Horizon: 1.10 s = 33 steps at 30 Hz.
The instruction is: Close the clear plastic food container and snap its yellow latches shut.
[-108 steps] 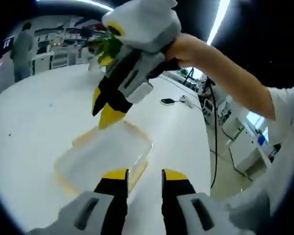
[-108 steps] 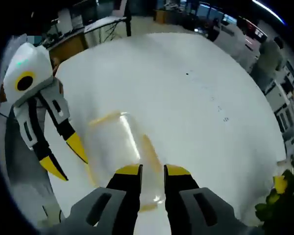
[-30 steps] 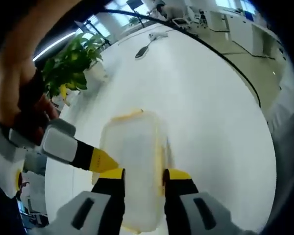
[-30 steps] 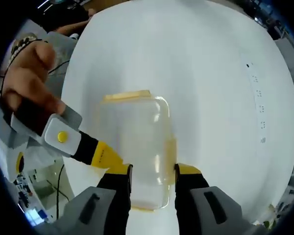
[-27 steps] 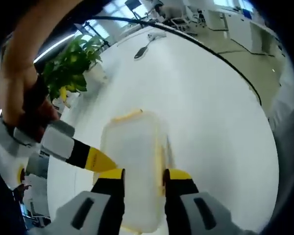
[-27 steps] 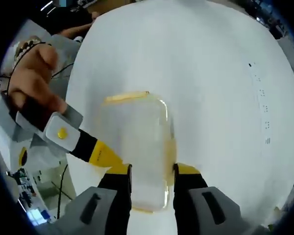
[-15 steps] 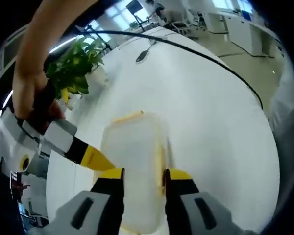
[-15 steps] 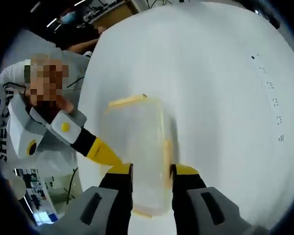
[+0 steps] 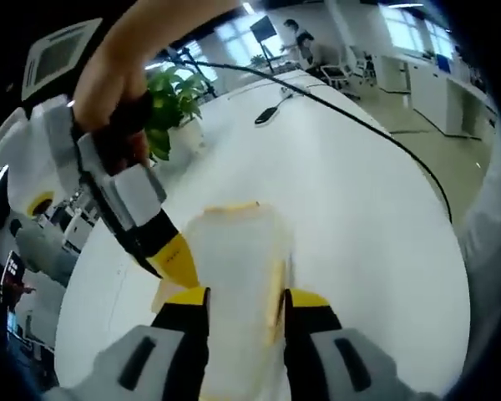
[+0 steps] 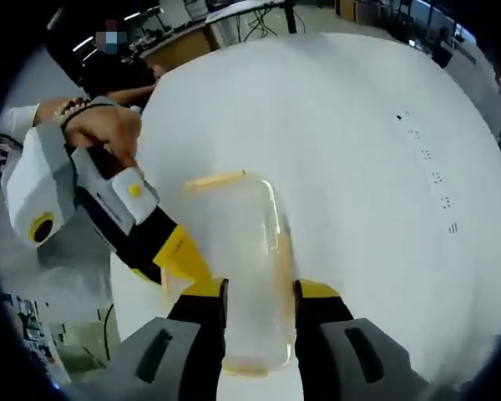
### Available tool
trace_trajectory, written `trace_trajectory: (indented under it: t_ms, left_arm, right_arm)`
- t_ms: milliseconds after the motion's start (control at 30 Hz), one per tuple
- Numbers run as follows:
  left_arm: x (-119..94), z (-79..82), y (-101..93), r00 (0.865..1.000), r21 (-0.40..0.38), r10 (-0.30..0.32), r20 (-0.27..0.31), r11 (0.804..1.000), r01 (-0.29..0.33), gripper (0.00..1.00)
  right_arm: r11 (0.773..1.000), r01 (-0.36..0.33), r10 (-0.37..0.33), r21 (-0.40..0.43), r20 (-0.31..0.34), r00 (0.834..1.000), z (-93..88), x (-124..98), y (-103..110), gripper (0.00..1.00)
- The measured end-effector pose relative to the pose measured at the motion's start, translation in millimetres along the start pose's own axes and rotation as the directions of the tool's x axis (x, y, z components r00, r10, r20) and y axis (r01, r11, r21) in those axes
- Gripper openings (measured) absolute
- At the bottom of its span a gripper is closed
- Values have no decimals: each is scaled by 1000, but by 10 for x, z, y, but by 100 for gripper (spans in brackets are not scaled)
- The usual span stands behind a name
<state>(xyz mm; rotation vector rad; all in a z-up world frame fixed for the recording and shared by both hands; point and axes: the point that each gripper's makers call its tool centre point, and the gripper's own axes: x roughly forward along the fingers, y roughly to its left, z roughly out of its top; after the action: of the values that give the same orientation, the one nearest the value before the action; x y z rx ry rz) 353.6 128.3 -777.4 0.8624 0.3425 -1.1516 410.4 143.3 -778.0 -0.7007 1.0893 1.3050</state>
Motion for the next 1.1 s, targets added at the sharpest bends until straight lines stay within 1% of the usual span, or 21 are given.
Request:
trace_trajectory:
  t_ms: [67, 167, 267, 367, 400, 433, 467, 533, 567, 667, 700, 733, 767, 800, 833, 867, 900, 933, 1000, 1033, 1100]
  left_arm:
    - [3, 6, 3, 1000, -15, -1, 0, 1000, 1, 29]
    - [19, 46, 24, 999, -131, 28, 45, 991, -22, 30]
    - [18, 45, 24, 998, -133, 42, 47, 990, -35, 31]
    - [18, 53, 24, 997, -153, 48, 59, 987, -38, 33]
    - [27, 75, 28, 995, -235, 47, 92, 972, -24, 35]
    - [24, 119, 29, 990, -293, 51, 128, 956, -11, 37]
    - [17, 142, 36, 985, -427, 74, 157, 904, 0, 39]
    - [-23, 201, 7, 973, -520, 70, 218, 852, 56, 48]
    - [-35, 208, 3, 971, -530, 71, 230, 845, 64, 51]
    - [-66, 126, 33, 979, -528, 95, 179, 849, 14, 53]
    - [-104, 93, 59, 981, -537, 111, 158, 843, -9, 54]
    - [-137, 98, 97, 977, -550, 134, 167, 835, -21, 55]
    - [-200, 136, 175, 962, -583, 187, 198, 811, -38, 57]
    - [-250, 167, 227, 949, -597, 222, 223, 801, -47, 58]
    - [-327, 201, 276, 931, -612, 261, 255, 789, -53, 60]
    - [-371, 202, 303, 922, -631, 285, 263, 773, -59, 63]
    - [-409, 174, 317, 919, -639, 300, 255, 766, -73, 66]
    - [-467, 105, 349, 915, -625, 331, 230, 771, -122, 70]
    - [-524, 10, 367, 912, -581, 357, 199, 793, -184, 76]
    - [-554, -43, 359, 909, -560, 369, 195, 803, -206, 79]
    - [-561, -168, 349, 913, -563, 373, 164, 795, -224, 84]
  right_arm:
    - [1000, 30, -30, 5, 21, 999, -2, -6, 12, 28]
    - [998, 65, -65, 10, 53, 996, -13, -21, 17, 29]
    - [993, 109, -112, 46, 72, 991, -7, -41, -29, 29]
    - [981, 173, -183, 82, 127, 975, -10, -75, -49, 29]
    - [977, 185, -199, 109, 131, 971, -29, -81, -55, 29]
    - [962, 199, -228, 188, 148, 962, -49, -88, -76, 30]
    - [956, 209, -243, 206, 161, 956, -55, -95, -87, 30]
    - [950, 236, -276, 206, 195, 941, -56, -113, -83, 30]
    - [944, 250, -294, 216, 206, 933, -60, -124, -90, 31]
    - [907, 337, -392, 251, 216, 894, -81, -173, -128, 37]
    - [907, 344, -397, 243, 216, 892, -100, -183, -103, 40]
    - [889, 379, -442, 257, 267, 856, -50, -243, -117, 42]
    - [880, 388, -462, 275, 304, 833, -21, -298, -114, 43]
    - [870, 389, -482, 304, 356, 800, 8, -372, -83, 42]
    - [863, 385, -494, 327, 387, 779, 18, -417, -69, 41]
    - [864, 378, -493, 334, 404, 770, 3, -445, -25, 42]
    - [859, 386, -506, 337, 436, 744, -18, -504, 14, 42]
    - [855, 388, -513, 345, 447, 733, -27, -524, 28, 43]
    - [838, 399, -542, 372, 489, 684, -112, -604, 84, 44]
    - [830, 384, -552, 404, 500, 668, -192, -619, 125, 46]
    - [817, 359, -566, 451, 508, 649, -343, -611, 185, 49]
